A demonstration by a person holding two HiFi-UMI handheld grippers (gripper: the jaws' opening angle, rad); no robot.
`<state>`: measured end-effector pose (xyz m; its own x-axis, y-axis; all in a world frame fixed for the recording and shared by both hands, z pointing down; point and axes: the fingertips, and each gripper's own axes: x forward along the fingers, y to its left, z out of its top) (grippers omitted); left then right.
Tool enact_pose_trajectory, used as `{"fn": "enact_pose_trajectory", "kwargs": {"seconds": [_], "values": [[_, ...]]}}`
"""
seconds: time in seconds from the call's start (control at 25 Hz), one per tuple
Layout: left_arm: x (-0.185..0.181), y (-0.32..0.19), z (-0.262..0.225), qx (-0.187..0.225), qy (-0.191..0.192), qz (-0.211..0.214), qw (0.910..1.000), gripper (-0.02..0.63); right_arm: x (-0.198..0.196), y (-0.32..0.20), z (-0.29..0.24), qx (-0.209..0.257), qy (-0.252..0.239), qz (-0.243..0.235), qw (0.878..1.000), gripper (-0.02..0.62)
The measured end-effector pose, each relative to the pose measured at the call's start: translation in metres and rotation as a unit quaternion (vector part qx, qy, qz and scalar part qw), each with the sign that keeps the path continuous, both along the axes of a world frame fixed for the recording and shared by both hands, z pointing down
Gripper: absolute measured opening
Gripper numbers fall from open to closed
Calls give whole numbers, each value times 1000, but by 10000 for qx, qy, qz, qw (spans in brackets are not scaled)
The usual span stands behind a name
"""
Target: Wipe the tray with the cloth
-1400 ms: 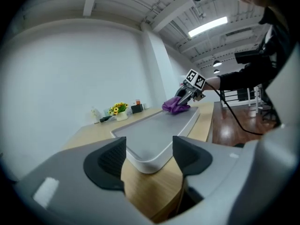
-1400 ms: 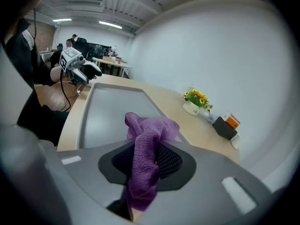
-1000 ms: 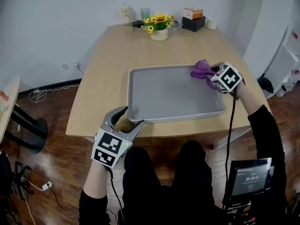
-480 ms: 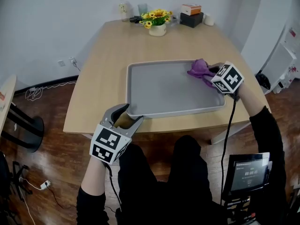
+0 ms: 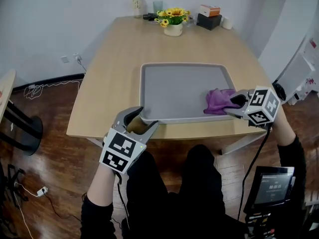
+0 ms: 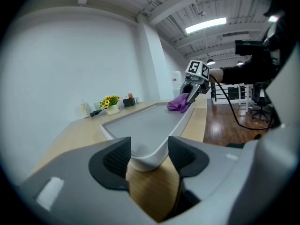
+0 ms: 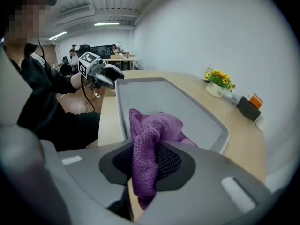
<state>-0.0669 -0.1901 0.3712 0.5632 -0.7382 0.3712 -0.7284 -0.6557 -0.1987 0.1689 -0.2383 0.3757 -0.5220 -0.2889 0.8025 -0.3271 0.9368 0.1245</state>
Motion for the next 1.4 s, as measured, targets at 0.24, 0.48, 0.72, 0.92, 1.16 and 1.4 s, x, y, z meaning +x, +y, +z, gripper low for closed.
{"fn": "enact_pose_trajectory", "kwargs": {"seconds": [0.24,0.48,0.72,0.92,1.16,1.4], "values": [[4,2,0,14,-1,10,10000,235,-6,-89,2,-277,-382,641,9968,81],[5,0,-1,36,-8,1,10000,235,-3,-191,3,133,-260,1321,9908,81],[1,-1,4,8,19,-24,10000,235,-7,-185,2,230,-269,1257,9914,80],[0,-1,5,2,-8,-19,10000,235,-12,-134,2,267,-283,979,9944,78],[2,-6,3,-43,16,-28,10000,235,-21,-76,1,31,-375,712,9968,78],[2,-11,5,-28,-18,-54,10000,235,-32,-16,8,-378,-211,42,9991,78]]}}
